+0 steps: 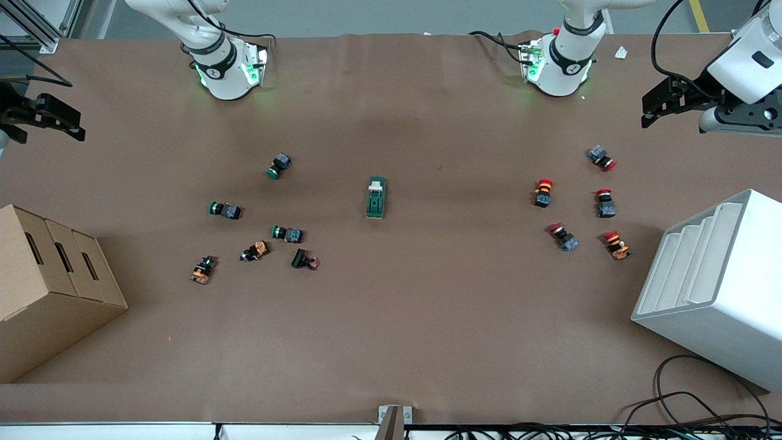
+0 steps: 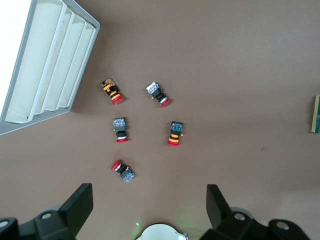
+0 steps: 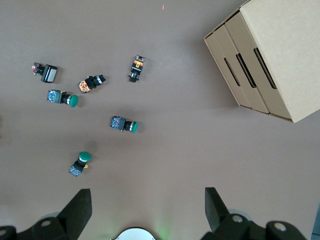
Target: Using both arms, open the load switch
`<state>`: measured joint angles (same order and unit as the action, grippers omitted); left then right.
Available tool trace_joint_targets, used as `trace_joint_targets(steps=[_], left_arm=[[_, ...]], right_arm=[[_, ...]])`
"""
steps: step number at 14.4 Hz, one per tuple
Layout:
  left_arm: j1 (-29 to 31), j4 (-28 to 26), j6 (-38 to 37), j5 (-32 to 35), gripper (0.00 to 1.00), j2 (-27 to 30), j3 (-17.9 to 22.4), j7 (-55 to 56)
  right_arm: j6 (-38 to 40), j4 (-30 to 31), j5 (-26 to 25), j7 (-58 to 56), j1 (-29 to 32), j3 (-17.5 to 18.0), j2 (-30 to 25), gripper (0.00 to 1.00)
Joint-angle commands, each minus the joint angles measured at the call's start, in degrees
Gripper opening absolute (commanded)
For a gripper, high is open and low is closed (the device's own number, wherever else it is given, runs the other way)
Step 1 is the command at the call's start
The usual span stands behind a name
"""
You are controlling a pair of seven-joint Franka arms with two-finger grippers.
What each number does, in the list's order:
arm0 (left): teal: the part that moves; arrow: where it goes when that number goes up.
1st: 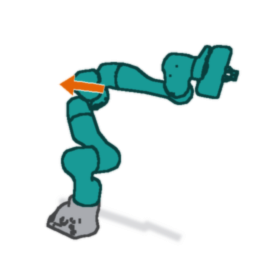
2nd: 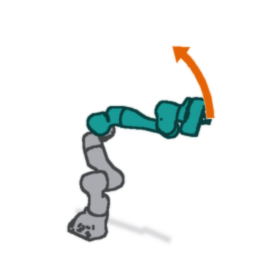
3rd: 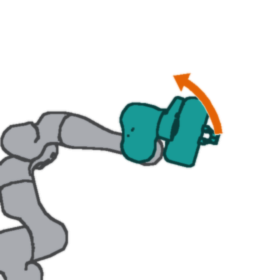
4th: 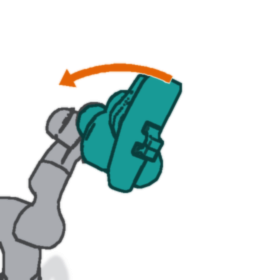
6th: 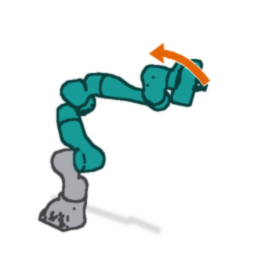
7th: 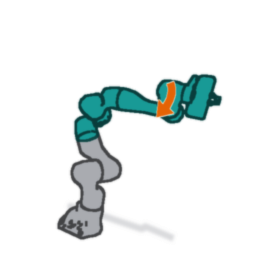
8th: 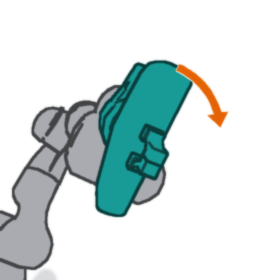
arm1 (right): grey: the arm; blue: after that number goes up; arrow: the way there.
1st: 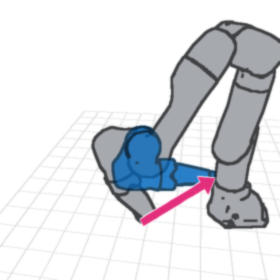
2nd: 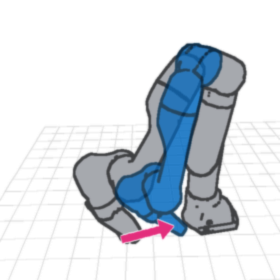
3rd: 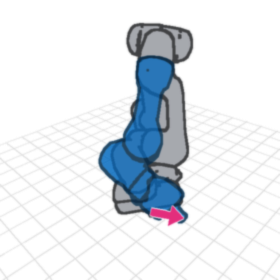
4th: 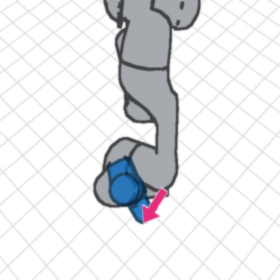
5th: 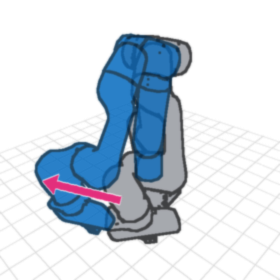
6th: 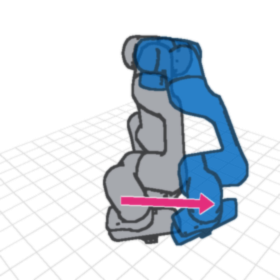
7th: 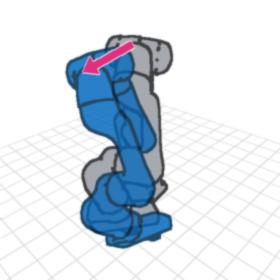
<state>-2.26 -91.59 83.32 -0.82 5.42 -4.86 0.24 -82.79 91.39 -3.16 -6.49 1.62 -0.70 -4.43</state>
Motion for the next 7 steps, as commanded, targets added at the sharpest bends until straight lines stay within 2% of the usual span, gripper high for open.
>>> trace_joint_targets(steps=[1, 7], left_arm=[[1.03, 2.82, -0.09, -0.41, 1.00, -1.99, -0.51, 0.20], [0.85, 2.91, -0.09, -0.24, 1.00, -2.08, -0.59, 0.20]], right_arm=[[-1.23, 2.30, 0.96, -1.24, 1.11, 0.44, -1.98, 1.00], [-1.23, 2.65, 1.75, -1.06, 1.11, 0.35, -2.07, 1.00]])
